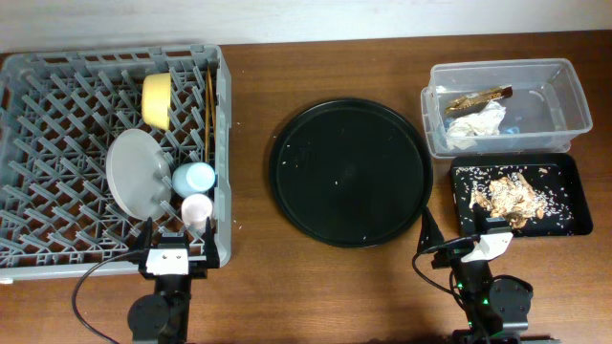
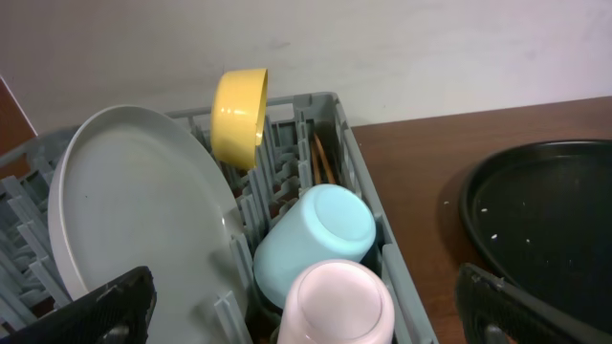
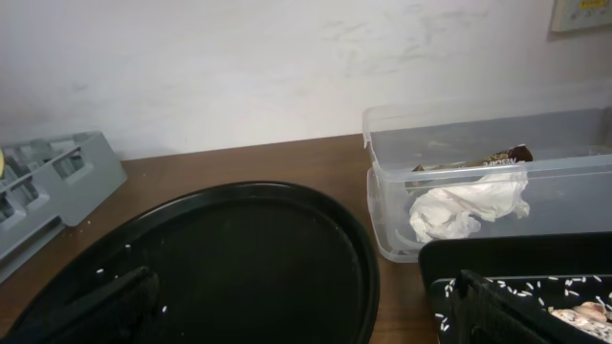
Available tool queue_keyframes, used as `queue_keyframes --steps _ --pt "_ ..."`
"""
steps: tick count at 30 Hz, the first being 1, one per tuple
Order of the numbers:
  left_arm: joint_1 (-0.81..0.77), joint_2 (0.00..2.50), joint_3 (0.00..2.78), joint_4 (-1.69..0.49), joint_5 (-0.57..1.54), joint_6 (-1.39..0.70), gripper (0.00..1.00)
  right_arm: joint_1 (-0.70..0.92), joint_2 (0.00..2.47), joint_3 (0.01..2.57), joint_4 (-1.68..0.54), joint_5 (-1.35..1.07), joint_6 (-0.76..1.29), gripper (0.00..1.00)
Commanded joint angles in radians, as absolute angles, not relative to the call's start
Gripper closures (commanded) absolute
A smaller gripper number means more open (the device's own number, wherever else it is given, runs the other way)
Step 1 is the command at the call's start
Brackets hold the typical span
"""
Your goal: Sort waste into correct bins and load items into the dishwasher rack
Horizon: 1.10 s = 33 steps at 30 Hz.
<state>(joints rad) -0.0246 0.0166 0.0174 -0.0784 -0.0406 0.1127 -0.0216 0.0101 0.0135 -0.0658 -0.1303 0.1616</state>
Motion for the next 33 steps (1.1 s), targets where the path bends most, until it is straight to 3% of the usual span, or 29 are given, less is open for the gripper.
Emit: queue_keyframes --steps 1,33 --pt "-0.017 0.005 0.009 -0.079 -0.048 0.130 0.01 -0.012 0.004 0.006 -0.065 -0.122 0.170 0.02" --pt "-0.019 0.004 0.009 -0.082 -0.010 0.125 0.01 -0.012 0.003 0.006 -0.065 -0.122 0.170 0.02"
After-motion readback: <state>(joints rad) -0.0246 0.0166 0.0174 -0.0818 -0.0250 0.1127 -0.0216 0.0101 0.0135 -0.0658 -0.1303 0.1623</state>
